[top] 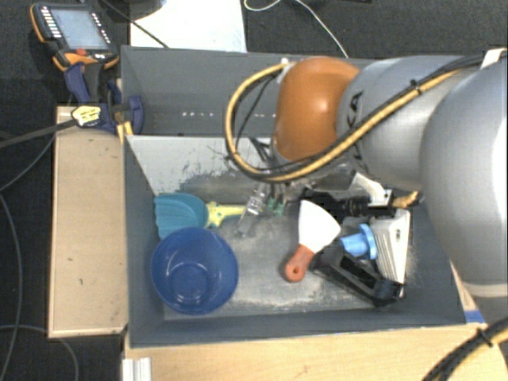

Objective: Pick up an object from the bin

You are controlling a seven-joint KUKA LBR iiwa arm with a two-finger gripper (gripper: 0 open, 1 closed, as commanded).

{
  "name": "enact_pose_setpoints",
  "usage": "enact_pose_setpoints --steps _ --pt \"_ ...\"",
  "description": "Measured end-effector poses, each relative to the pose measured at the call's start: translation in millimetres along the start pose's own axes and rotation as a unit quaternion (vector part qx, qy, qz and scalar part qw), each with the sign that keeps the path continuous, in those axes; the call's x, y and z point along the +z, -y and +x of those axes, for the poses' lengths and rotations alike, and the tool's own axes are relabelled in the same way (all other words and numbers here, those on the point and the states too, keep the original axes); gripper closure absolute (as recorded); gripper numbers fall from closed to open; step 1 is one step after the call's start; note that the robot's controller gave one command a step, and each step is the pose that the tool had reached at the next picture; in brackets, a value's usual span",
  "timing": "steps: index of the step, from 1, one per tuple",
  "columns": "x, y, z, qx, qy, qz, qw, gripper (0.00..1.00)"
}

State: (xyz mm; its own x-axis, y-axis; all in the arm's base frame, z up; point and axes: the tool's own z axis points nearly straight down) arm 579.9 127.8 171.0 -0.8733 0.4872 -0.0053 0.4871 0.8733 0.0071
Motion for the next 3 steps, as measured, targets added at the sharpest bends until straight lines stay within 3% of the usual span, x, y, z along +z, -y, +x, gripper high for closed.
enact_pose_setpoints --steps 1,2,3 --pt "40.1 -20.8 10.3 -0.018 0.001 0.0 0.9998 0.0" --pt "39.0 -28.5 14.0 0.01 0.0013 -0.001 0.9999 0.0" --pt "71.2 -22.3 8.4 -0.008 0.0037 -0.001 1.0 0.0"
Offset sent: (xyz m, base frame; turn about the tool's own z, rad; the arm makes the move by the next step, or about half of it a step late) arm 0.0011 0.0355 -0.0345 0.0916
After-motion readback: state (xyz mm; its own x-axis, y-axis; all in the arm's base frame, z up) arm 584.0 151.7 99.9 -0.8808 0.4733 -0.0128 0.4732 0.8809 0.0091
